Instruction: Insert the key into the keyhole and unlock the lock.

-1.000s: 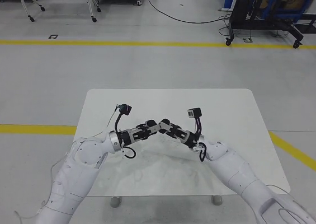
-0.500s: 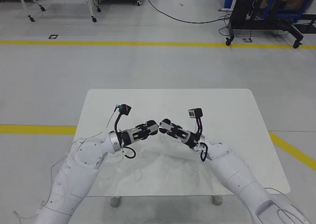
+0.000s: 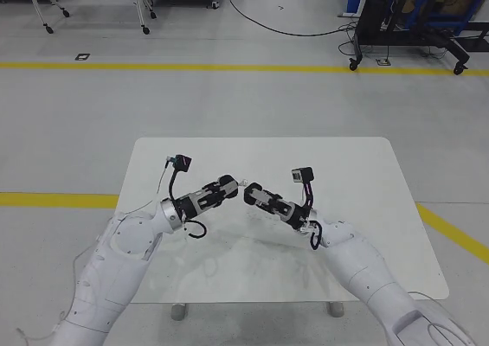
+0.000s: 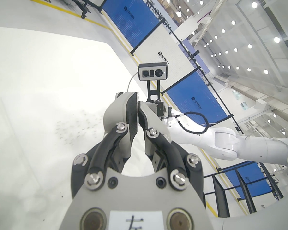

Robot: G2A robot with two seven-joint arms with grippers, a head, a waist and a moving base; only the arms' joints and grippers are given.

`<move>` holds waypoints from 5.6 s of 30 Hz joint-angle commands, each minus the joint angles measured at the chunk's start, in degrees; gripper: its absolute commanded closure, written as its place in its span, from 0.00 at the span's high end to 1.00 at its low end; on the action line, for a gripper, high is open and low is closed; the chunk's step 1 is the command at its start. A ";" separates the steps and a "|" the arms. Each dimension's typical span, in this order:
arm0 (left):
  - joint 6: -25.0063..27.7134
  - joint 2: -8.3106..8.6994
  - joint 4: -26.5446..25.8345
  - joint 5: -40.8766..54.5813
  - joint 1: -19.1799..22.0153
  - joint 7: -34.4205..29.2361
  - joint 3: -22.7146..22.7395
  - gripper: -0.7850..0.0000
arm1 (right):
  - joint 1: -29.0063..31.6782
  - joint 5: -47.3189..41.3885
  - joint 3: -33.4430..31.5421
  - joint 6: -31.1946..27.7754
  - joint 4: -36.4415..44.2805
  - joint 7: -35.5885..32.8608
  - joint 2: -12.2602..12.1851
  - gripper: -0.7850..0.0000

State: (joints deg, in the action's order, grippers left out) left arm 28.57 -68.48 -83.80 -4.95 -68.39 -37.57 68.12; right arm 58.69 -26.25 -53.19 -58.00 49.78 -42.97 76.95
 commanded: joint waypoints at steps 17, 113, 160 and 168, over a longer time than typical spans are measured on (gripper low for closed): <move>1.53 1.21 -2.10 1.13 -1.51 -6.99 2.23 0.00 | -0.45 4.38 -3.66 7.83 2.04 -9.33 -2.82 1.00; -15.13 4.02 5.72 -49.25 1.46 -2.38 0.02 0.42 | 4.44 -1.16 -12.58 2.08 7.20 -1.74 -12.48 0.00; -14.92 1.46 8.34 -13.72 4.60 5.17 0.42 0.00 | 5.01 1.00 -11.33 4.99 8.74 -0.90 -12.21 0.00; -17.45 -3.22 27.34 18.46 17.47 -7.24 -6.67 0.00 | 5.28 4.40 -6.20 12.07 13.98 7.38 -10.07 0.00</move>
State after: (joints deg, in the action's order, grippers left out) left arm 10.77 -71.56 -57.93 13.88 -51.82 -44.65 61.93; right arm 64.09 -22.38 -59.91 -47.35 63.56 -35.70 66.73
